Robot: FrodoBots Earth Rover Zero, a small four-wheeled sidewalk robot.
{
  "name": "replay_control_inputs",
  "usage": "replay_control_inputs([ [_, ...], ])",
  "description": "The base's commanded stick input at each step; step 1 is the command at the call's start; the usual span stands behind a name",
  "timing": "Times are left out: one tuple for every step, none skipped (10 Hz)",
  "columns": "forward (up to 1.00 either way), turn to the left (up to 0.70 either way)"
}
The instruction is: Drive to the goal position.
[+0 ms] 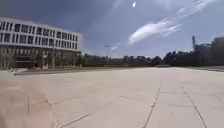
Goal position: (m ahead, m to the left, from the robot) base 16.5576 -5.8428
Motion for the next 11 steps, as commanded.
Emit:
replay_control_inputs([
  [0.7,-0.01],
  [0.7,-0.01],
  [0.7,-0.11],
  [0.7,-0.24],
  [0.7,-0.27],
  [0.7,-0.27],
  [0.7,-0.25],
  [0.7,-0.18],
  [0.7,-0.03],
  [0.7,-0.01],
  [0.7,-0.01],
])
